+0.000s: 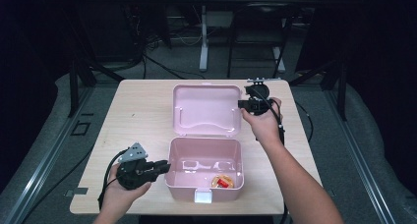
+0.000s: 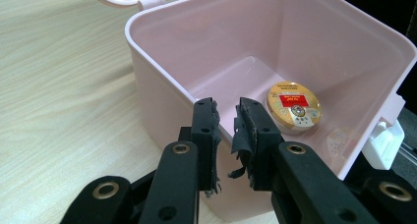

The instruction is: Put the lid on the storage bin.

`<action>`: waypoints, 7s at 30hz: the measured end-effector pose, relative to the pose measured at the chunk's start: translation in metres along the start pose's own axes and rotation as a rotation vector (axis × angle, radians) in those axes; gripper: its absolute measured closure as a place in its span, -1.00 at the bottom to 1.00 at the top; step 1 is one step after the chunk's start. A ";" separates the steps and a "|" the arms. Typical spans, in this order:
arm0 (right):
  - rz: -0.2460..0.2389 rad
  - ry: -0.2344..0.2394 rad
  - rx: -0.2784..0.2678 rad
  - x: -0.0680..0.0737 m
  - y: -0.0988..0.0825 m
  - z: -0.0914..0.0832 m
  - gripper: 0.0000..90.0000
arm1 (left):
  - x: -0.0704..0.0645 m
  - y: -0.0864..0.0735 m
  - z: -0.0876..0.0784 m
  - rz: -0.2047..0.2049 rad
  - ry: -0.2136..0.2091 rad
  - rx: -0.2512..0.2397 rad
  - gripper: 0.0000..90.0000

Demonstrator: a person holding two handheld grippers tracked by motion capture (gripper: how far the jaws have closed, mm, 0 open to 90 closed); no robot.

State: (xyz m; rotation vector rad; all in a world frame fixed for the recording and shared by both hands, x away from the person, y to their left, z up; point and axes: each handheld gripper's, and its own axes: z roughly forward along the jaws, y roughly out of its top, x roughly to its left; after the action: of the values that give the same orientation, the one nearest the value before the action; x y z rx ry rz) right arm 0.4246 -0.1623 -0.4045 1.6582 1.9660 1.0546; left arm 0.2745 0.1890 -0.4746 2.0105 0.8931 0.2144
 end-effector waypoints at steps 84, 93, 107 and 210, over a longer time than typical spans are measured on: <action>-0.167 0.045 -0.214 0.015 -0.042 -0.061 0.94 | 0.016 0.015 -0.005 -0.019 0.020 -0.066 0.45; -0.164 0.048 -0.212 0.015 -0.042 -0.061 0.94 | 0.021 0.038 -0.005 0.008 0.046 -0.101 0.42; -0.163 0.049 -0.220 0.015 -0.043 -0.061 0.94 | 0.035 0.080 -0.018 0.000 0.103 -0.156 0.37; -0.243 0.116 -0.344 0.021 -0.046 -0.096 0.78 | 0.018 0.118 -0.024 0.037 0.198 -0.257 0.79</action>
State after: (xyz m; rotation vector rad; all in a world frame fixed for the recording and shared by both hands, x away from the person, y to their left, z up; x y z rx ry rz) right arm 0.3222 -0.1732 -0.3712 1.1707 1.8670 1.3276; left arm 0.3364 0.1769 -0.3706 1.7883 0.9012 0.5304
